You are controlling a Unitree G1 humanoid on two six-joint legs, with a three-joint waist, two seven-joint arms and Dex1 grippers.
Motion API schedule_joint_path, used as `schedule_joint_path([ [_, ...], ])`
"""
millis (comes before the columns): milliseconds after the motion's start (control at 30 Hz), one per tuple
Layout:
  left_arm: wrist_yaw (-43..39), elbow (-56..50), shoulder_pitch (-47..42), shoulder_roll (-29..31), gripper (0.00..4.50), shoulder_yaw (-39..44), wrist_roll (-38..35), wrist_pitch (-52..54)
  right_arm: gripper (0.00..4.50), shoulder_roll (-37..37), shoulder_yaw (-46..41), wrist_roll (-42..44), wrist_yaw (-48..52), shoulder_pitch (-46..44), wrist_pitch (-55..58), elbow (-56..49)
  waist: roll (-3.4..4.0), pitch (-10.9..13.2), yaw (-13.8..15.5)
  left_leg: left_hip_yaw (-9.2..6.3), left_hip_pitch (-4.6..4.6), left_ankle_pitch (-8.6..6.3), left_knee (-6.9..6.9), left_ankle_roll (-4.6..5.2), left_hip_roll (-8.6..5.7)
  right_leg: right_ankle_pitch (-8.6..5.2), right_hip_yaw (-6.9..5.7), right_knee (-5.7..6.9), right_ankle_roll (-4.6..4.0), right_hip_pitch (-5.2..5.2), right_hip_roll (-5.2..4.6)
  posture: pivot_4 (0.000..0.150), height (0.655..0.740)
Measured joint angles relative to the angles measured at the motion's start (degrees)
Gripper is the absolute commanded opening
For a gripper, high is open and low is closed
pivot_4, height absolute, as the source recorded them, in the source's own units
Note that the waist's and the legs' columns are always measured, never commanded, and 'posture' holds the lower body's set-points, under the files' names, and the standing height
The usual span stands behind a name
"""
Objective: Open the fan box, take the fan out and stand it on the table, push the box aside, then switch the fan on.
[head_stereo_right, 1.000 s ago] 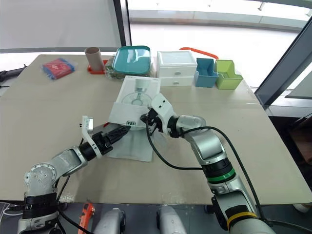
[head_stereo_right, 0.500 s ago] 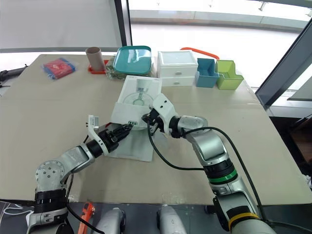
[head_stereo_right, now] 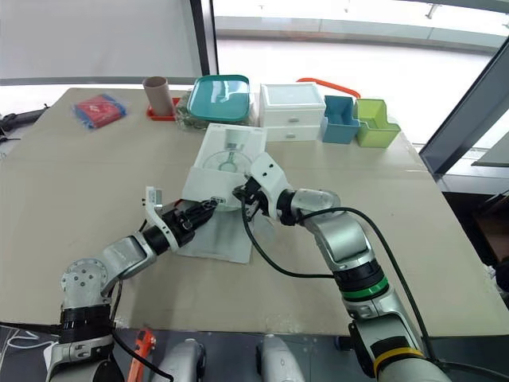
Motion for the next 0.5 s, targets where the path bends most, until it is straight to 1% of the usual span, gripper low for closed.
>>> schedule_joint_path([
  [167,-0.3,1.3,-0.5,-0.4,1.44,0.1,0.0,0.0,0.00,-0.4,-0.2,-0.1,-0.1,0.1,0.0,-0.1,0.00,0.0,0.0,-0.08,-0.03,0.01,-0.03,-0.01,0.00,0.02,-0.05,-0.11,0.02,0.05,-0.01,0.150,0.7400],
  [367,0.2,1.6,-0.7,-0.6,1.44,0.3,-0.8,0.4,0.00,-0.5,-0.3,-0.1,-0.3,0.2,-0.1,-0.2,-0.01,0.0,0.0,-0.21,-0.03,0.02,-0.09,-0.04,0.00,0.04,-0.14,-0.21,0.02,0.09,0.00,0.150,0.7400],
  [500,1.4,1.5,-0.3,-0.2,1.44,1.0,-3.0,0.8,0.00,-0.4,-0.2,-0.1,-0.2,0.2,-0.3,-0.4,-0.01,0.0,0.0,-0.26,-0.03,0.03,-0.20,-0.04,0.00,0.04,-0.18,-0.32,0.01,0.11,0.00,0.150,0.7400],
])
